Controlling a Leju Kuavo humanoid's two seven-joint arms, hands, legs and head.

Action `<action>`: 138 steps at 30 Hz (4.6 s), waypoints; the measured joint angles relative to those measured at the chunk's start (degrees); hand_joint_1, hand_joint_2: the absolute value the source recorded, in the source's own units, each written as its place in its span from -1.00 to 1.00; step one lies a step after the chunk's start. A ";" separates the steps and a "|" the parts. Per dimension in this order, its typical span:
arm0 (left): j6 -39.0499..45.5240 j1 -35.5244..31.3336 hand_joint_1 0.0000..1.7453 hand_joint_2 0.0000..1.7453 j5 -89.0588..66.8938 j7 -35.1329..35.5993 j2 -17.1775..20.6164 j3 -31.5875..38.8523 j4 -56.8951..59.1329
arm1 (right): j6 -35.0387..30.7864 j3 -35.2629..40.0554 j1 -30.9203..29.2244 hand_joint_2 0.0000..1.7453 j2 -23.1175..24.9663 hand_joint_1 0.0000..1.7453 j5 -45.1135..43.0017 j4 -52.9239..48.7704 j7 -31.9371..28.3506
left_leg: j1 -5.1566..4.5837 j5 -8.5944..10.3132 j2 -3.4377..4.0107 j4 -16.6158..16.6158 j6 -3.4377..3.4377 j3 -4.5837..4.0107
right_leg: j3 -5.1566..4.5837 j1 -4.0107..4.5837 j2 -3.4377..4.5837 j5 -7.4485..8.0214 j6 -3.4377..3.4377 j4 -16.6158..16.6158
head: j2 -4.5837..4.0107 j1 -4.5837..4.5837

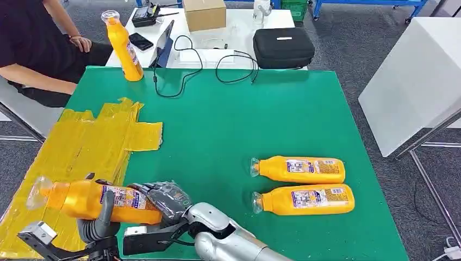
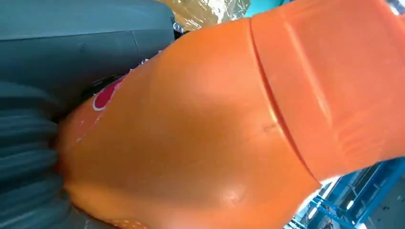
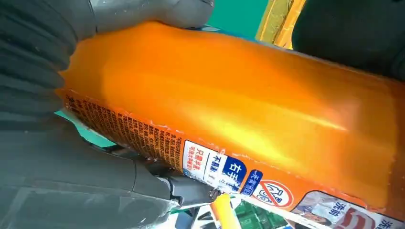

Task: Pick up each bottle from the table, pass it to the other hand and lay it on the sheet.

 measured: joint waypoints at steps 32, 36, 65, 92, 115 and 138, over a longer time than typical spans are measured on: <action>20.95 -8.87 1.00 1.00 -40.53 -4.76 1.99 11.60 -0.42 | -0.48 -22.23 14.61 -1.00 -9.64 -1.00 10.88 -29.03 2.99 | -0.01 0.00 -0.06 0.00 0.00 0.00 | 0.04 0.00 -0.04 0.01 0.01 0.00 | 0.00 0.00; 32.45 -10.21 1.00 1.00 -52.40 -5.57 3.15 12.13 1.38 | -0.55 -23.15 14.62 -1.00 -10.91 -1.00 9.24 -30.62 1.86 | -0.01 0.01 -0.08 0.00 0.00 0.00 | 0.05 0.00 -0.06 0.01 0.01 0.00 | 0.00 0.00; 38.53 -12.72 1.00 1.00 -105.07 32.35 25.53 -5.99 22.84 | -0.92 -32.76 23.07 -1.00 -35.78 -1.00 -1.97 -48.28 -4.35 | -0.03 -0.01 -0.05 0.01 0.01 -0.02 | 0.03 -0.01 -0.12 0.02 0.03 -0.01 | 0.00 0.00; 38.56 -12.71 1.00 1.00 -105.04 32.41 27.85 -9.20 24.59 | -0.92 -33.03 23.32 -1.00 -36.57 -1.00 -1.97 -48.92 -4.37 | -0.03 -0.01 -0.09 0.01 0.02 -0.02 | 0.04 0.00 -0.13 0.02 0.03 -0.01 | 0.00 -0.02; 38.56 -12.75 1.00 1.00 -105.02 32.41 28.00 -9.25 25.00 | -0.92 -33.03 23.32 -1.00 -36.59 -1.00 -1.97 -48.92 -4.37 | -0.03 0.00 -0.09 0.01 0.02 -0.02 | 0.04 0.00 -0.13 0.02 0.03 -0.01 | 0.00 -0.02; 39.32 -12.16 -1.00 -1.00 -102.58 13.22 25.53 -1.81 32.33 | -9.09 -46.47 49.05 1.00 -58.10 -1.00 -4.44 -66.43 1.22 | -0.34 -0.55 -0.70 0.08 0.36 0.24 | 0.64 -0.26 -0.75 -0.52 0.40 -0.14 | 0.00 0.07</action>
